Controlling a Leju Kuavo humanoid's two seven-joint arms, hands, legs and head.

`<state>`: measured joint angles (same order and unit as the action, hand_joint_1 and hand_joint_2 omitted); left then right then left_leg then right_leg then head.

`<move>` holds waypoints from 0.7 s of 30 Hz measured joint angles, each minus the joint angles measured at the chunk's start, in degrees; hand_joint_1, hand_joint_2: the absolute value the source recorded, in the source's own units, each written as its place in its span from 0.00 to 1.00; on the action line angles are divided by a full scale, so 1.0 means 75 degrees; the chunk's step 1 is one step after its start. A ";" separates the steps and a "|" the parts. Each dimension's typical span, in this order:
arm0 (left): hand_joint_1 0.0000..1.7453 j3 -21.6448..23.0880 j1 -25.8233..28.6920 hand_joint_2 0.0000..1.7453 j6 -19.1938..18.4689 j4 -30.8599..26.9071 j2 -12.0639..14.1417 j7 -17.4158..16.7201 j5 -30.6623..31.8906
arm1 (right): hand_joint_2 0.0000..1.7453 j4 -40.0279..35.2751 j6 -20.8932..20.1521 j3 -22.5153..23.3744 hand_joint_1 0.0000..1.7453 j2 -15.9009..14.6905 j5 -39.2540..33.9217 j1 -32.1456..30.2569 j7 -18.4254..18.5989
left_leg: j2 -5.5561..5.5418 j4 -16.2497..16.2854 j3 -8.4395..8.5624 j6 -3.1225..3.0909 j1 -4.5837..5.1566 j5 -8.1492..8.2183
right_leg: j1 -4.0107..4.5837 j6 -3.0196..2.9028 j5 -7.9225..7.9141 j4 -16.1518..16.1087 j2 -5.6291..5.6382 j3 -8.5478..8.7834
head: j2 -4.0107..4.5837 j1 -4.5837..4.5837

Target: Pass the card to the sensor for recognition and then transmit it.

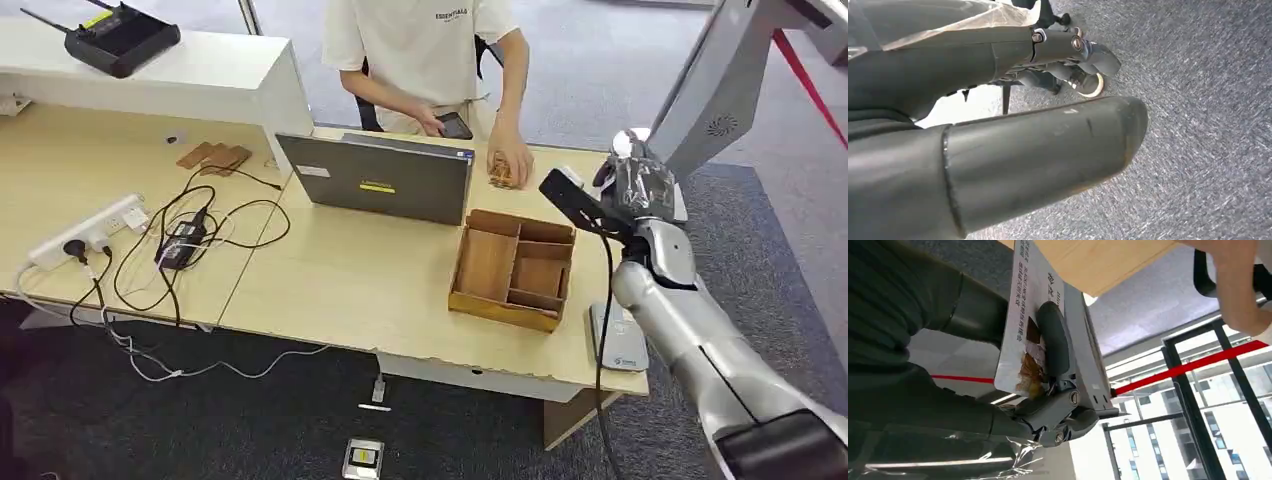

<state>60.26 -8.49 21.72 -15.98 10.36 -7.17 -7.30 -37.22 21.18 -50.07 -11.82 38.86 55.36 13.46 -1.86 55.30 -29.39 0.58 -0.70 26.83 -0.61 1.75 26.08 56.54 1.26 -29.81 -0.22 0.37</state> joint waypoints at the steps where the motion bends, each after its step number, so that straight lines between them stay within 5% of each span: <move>1: 0.00 -0.0017 0.0013 0.00 0.0009 0.0003 0.0006 0.0017 -0.0041 | 1.00 -0.0120 -0.0053 -0.0006 1.00 -0.0140 -0.0026 -0.0110 0.0044 | 0.0000 0.0001 0.0000 0.0000 0.0000 0.0000 | -0.0001 0.0000 0.0000 -0.0001 0.0000 0.0000 | 0.0000 0.0000; 10: 0.00 -0.0169 0.0219 0.00 0.0195 0.0035 0.0012 0.0093 -0.0297 | 1.00 -0.0851 -0.0163 0.0000 1.00 -0.0997 -0.0289 -0.1055 0.0289 | 0.0000 0.0000 0.0001 0.0000 -0.0002 0.0001 | -0.0001 0.0000 0.0000 0.0000 0.0003 -0.0001 | 0.0000 0.0000; 21: 0.00 -0.0221 0.0229 0.00 0.0213 0.0038 0.0029 0.0070 -0.0251 | 1.00 -0.0974 -0.0382 0.0000 1.00 -0.1353 -0.0315 -0.1515 0.0394 | 0.0000 -0.0001 0.0001 0.0000 -0.0002 0.0000 | 0.0000 0.0000 -0.0001 0.0002 0.0002 0.0000 | 0.0000 0.0000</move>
<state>58.60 -6.77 23.32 -15.69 10.58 -6.64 -9.18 -44.52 18.32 -50.07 -21.97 36.50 44.00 16.42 -1.86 55.29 -29.38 0.58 -0.72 26.83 -0.61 1.75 26.08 56.56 1.28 -29.81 -0.22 0.37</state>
